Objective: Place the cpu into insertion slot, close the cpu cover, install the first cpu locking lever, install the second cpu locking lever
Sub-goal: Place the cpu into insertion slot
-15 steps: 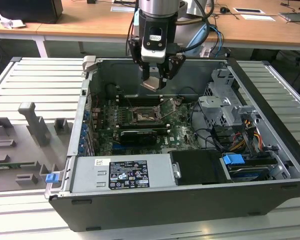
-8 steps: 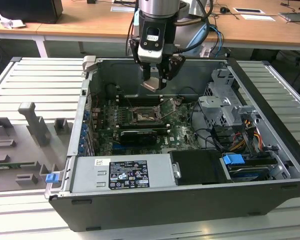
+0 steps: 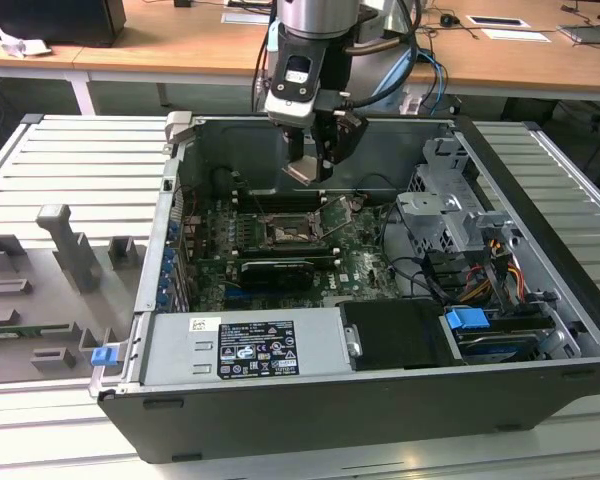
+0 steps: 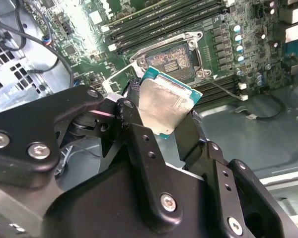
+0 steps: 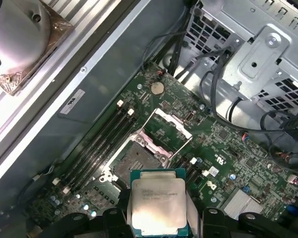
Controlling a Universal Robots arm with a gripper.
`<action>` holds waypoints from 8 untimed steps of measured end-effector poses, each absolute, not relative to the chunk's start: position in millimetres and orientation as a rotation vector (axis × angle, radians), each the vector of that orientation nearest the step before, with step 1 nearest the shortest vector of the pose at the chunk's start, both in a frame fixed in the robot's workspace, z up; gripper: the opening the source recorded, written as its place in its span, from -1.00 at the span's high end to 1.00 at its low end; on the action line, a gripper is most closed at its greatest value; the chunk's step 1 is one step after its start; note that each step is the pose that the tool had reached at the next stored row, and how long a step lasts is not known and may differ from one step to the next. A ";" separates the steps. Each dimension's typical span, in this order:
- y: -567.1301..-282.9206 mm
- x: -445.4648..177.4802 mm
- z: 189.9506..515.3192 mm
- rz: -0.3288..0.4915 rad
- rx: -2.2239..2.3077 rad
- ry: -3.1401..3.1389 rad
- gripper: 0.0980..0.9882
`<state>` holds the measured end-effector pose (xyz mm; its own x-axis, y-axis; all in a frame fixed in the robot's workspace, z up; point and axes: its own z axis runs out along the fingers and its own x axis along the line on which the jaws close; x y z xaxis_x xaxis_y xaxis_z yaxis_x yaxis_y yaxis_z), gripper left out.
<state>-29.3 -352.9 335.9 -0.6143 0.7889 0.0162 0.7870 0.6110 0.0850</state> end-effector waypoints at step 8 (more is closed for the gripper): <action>-352.8 -29.3 334.2 0.127 1.483 2.736 0.03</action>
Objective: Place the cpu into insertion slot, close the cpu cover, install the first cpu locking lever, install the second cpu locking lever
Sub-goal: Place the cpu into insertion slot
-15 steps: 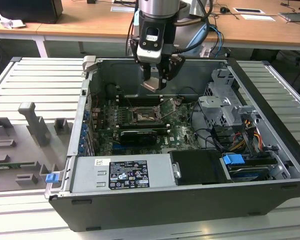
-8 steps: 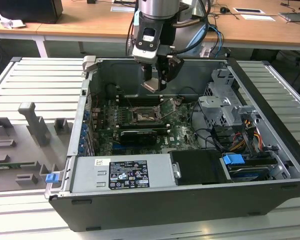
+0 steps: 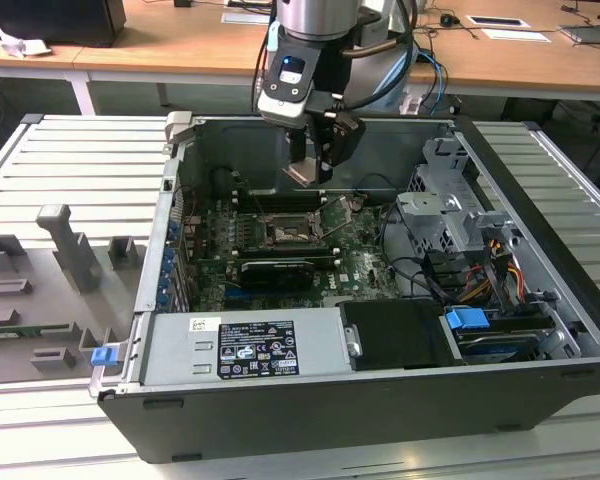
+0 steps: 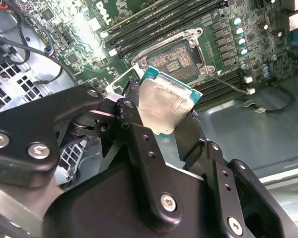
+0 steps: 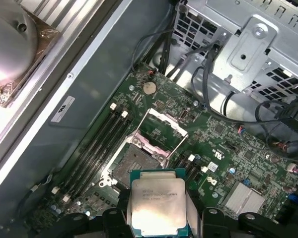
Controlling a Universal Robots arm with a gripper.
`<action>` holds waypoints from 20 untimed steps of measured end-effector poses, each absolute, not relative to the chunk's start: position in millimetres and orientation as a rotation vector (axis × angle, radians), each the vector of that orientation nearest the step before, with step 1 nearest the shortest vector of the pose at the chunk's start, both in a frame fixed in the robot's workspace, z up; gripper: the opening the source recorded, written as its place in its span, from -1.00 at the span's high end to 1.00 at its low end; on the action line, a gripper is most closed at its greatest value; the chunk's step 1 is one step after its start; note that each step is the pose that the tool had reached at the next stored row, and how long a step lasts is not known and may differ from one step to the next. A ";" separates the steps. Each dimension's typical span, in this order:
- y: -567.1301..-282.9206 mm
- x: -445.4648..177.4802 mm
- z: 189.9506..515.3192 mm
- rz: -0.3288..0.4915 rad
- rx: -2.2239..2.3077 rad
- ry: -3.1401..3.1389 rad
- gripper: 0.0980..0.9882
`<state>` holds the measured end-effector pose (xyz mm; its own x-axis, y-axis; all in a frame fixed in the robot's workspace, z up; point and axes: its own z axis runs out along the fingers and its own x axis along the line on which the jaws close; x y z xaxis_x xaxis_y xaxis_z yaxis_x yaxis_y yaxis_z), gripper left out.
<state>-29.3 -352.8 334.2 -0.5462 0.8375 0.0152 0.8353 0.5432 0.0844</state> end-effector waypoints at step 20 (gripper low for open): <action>-352.7 -29.3 328.9 0.120 1.805 2.524 0.03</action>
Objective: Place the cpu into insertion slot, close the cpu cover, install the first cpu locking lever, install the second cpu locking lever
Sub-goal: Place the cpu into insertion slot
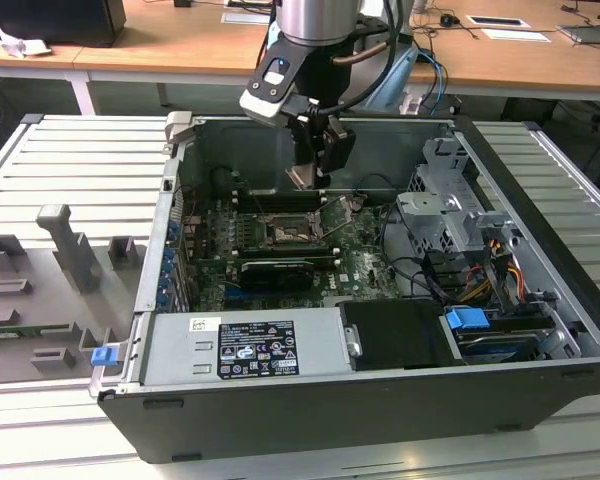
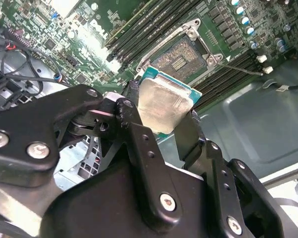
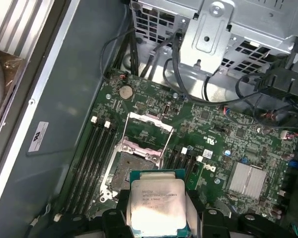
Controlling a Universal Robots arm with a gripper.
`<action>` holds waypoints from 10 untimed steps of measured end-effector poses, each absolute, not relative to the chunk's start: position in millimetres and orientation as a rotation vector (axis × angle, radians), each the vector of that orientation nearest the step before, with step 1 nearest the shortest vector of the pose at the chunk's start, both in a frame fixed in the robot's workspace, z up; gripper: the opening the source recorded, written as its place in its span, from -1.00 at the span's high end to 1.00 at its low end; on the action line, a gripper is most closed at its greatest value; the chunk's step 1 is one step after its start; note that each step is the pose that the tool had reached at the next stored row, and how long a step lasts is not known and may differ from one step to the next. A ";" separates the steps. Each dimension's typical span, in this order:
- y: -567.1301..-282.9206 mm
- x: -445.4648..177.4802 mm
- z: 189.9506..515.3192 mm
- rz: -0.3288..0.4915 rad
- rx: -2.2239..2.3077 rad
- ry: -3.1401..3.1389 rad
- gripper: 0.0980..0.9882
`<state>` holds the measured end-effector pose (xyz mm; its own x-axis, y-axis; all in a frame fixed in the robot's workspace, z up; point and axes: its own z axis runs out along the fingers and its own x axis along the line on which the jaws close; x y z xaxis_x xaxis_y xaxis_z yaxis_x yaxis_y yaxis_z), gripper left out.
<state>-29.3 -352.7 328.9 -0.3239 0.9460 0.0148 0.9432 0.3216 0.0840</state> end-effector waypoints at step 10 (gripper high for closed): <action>-352.8 -29.3 327.6 0.117 1.912 2.439 0.03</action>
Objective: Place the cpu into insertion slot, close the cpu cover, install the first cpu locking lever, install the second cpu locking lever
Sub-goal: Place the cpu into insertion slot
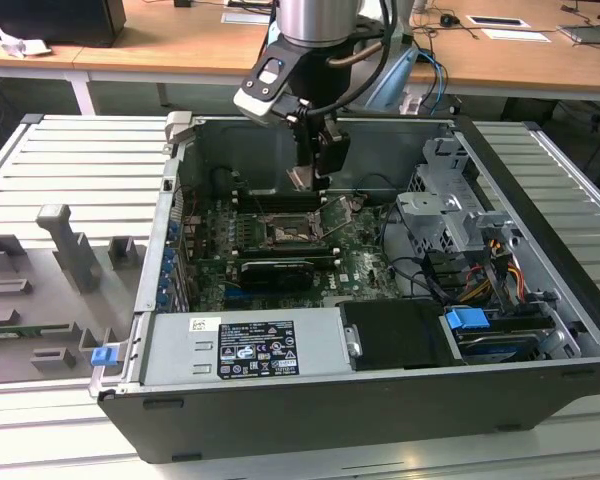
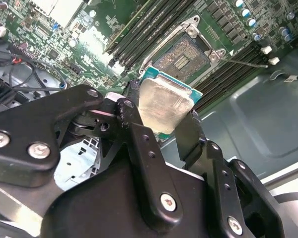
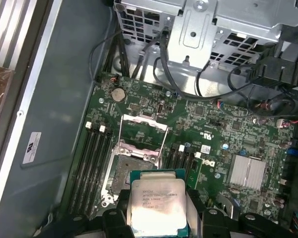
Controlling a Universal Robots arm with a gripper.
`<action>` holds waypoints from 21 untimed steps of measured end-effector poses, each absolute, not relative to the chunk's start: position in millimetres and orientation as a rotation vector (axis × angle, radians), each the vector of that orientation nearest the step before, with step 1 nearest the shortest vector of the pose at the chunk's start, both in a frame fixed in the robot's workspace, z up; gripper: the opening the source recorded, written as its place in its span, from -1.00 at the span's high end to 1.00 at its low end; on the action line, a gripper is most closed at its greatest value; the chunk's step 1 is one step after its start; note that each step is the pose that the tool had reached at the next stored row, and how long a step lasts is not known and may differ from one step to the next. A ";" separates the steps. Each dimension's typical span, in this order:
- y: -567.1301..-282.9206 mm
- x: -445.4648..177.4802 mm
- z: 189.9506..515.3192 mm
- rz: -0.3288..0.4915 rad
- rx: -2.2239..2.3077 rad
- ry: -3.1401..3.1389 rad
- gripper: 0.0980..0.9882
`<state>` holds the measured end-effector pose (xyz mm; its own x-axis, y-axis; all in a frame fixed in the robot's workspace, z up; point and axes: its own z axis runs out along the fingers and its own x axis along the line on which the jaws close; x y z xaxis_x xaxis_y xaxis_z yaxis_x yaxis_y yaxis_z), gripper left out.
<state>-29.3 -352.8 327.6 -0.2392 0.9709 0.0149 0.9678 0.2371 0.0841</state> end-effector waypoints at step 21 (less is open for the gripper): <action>-352.7 -29.5 314.9 0.109 2.141 2.230 0.03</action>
<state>-29.5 -352.7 314.9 -0.0410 0.9991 0.0140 0.9957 0.0397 0.0841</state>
